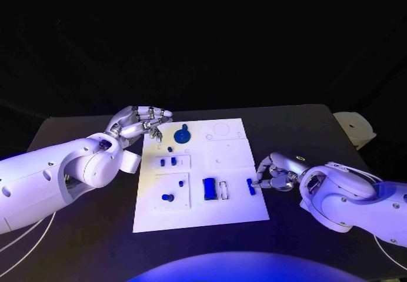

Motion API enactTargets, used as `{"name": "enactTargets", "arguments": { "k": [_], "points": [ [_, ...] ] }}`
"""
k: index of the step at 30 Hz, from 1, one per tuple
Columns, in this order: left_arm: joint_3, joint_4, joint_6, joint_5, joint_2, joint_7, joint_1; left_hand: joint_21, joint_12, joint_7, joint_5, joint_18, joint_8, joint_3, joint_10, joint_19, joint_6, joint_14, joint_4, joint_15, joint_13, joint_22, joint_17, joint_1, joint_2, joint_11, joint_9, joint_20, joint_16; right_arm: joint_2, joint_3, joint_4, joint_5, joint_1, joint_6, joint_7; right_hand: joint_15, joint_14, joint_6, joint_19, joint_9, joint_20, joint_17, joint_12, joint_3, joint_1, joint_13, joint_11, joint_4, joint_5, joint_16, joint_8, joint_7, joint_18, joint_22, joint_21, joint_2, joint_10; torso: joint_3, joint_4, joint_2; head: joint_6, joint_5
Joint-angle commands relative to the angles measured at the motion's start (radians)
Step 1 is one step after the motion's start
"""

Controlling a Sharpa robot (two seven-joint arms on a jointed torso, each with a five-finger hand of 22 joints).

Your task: Assemble the parts on the task board

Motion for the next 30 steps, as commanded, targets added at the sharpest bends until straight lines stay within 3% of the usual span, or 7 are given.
{"name": "enactTargets", "arguments": {
  "k": [1, 7, 23, 26, 30],
  "points": [
    [0.001, 0.004, 0.015, 0.002, 0.0, 0.009, 0.0, -0.003, 0.005, -0.002, 0.005, 0.016, 0.002, -0.001, -0.008, -0.001, -0.006, -0.003, 0.006, 0.007, -0.001, -0.002, -0.001, -0.011, 0.001, 0.0, 0.001, 0.007, 0.005, 0.012, -0.001, -0.005, -0.029, -0.012, 0.035, -0.016, 0.004, 0.095, 0.007, 0.103, -0.001, 0.006, 0.217, -0.001, -0.007, -0.006, 0.051, 0.006, -0.001, -0.006, 0.004, -0.005, 0.0, -0.014, 0.263, 0.004, -0.003, 0.028, 0.0006, 0.0002, 0.0, -0.002, 0.004],
    [0.001, 0.004, 0.016, 0.002, -0.002, 0.009, 0.0, -0.004, 0.007, -0.002, 0.005, 0.016, 0.003, -0.002, -0.009, -0.001, -0.007, -0.003, 0.007, 0.007, -0.001, -0.002, 0.0, -0.012, 0.0, 0.0, 0.001, 0.007, 0.005, 0.035, -0.001, -0.017, -0.032, -0.026, 0.036, -0.018, 0.004, 0.095, 0.011, 0.103, -0.002, 0.007, 0.216, -0.003, -0.009, -0.009, 0.05, 0.005, -0.001, -0.005, 0.003, -0.006, -0.001, -0.014, 0.263, 0.004, 0.0, 0.027, 0.0001, 0.0004, 0.0, -0.003, 0.006],
    [0.001, 0.006, 0.016, 0.002, -0.004, 0.007, 0.0, -0.004, 0.008, -0.001, 0.005, 0.016, 0.003, -0.002, -0.01, 0.0, -0.007, -0.004, 0.008, 0.007, -0.001, -0.002, -0.001, -0.013, 0.0, 0.0, 0.002, 0.007, 0.006, 0.07, -0.001, -0.043, -0.062, -0.033, 0.042, -0.032, 0.0, 0.094, 0.025, 0.103, -0.008, 0.006, 0.216, -0.004, -0.004, 0.023, 0.05, 0.0, -0.006, -0.002, 0.003, -0.016, -0.007, -0.014, 0.263, 0.004, 0.018, 0.027, -0.0001, -0.0004, 0.0, -0.004, 0.006],
    [0.001, 0.007, 0.016, 0.002, -0.004, 0.007, 0.0, -0.004, 0.008, -0.001, 0.005, 0.016, 0.003, -0.002, -0.01, 0.0, -0.007, -0.004, 0.008, 0.007, -0.001, -0.002, -0.001, -0.013, 0.0, 0.0, 0.002, 0.007, 0.006, 0.078, -0.001, -0.049, -0.083, -0.036, 0.049, -0.042, -0.003, 0.094, 0.032, 0.103, -0.013, 0.003, 0.216, -0.004, 0.02, 0.077, 0.051, -0.003, -0.01, -0.065, 0.003, -0.027, -0.011, -0.014, 0.263, 0.004, 0.033, 0.027, 0.0, 0.0, 0.0, -0.004, 0.007],
    [0.001, 0.007, 0.016, 0.002, -0.005, 0.007, 0.0, -0.004, 0.008, -0.001, 0.005, 0.016, 0.003, -0.002, -0.01, 0.0, -0.007, -0.004, 0.008, 0.007, -0.001, -0.002, -0.001, -0.013, 0.0, 0.0, 0.002, 0.007, 0.006, 0.087, -0.001, -0.059, -0.112, -0.04, 0.063, -0.055, -0.008, 0.094, 0.042, 0.103, -0.017, -0.001, 0.214, -0.009, 0.063, 0.151, 0.049, -0.009, -0.026, -0.084, 0.002, -0.036, -0.016, -0.014, 0.263, 0.004, 0.036, 0.024, -0.0001, 0.0004, -0.001, -0.006, 0.008]
  ]
}}
